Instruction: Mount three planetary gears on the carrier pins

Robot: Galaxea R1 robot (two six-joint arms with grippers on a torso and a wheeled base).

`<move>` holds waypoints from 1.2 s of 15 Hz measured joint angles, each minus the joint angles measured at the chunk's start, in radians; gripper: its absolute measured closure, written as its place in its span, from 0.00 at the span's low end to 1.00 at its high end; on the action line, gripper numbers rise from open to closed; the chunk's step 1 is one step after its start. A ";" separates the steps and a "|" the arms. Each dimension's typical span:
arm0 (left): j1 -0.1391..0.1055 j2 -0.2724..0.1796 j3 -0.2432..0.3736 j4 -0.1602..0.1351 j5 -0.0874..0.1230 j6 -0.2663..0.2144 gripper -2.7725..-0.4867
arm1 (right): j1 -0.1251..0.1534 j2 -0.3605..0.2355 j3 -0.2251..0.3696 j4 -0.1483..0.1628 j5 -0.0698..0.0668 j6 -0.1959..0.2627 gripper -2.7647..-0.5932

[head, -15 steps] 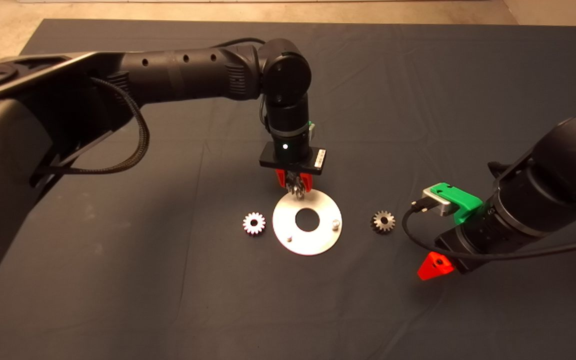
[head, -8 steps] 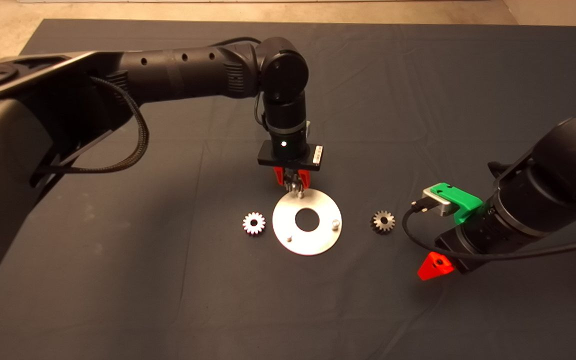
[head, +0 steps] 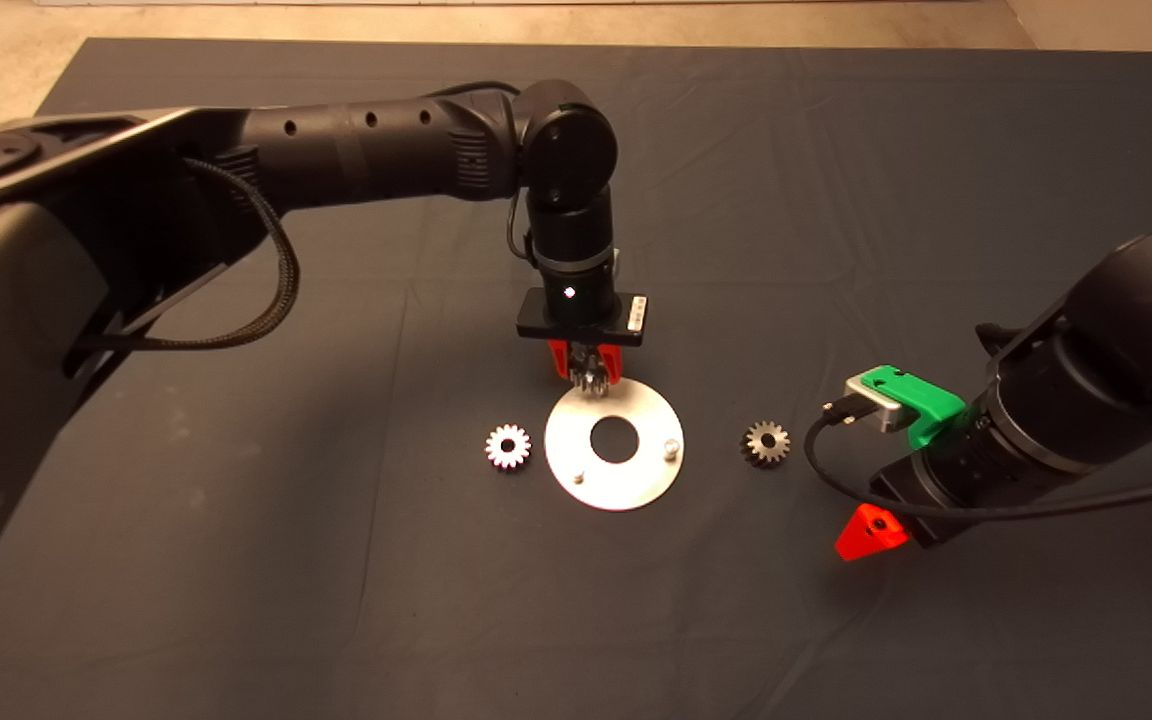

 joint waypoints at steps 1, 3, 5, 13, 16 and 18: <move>0.000 0.000 0.000 -0.006 0.000 0.000 0.86 | 0.000 0.000 0.000 0.000 0.000 0.000 0.01; 0.000 0.000 0.000 -0.006 0.000 0.000 0.86 | 0.000 0.000 0.000 0.001 0.000 0.000 0.01; 0.000 0.000 0.000 -0.006 0.000 0.000 0.86 | 0.000 0.000 0.000 0.001 0.000 0.000 0.01; 0.000 0.002 -0.020 -0.009 -0.009 -0.030 0.86 | 0.000 0.000 0.000 0.002 0.000 0.000 0.01; 0.000 0.002 -0.019 -0.010 -0.037 -0.031 0.86 | 0.000 0.000 0.000 0.002 0.000 0.000 0.01; 0.002 0.003 -0.017 -0.011 -0.045 -0.031 0.86 | 0.000 0.000 0.000 0.002 0.000 0.000 0.01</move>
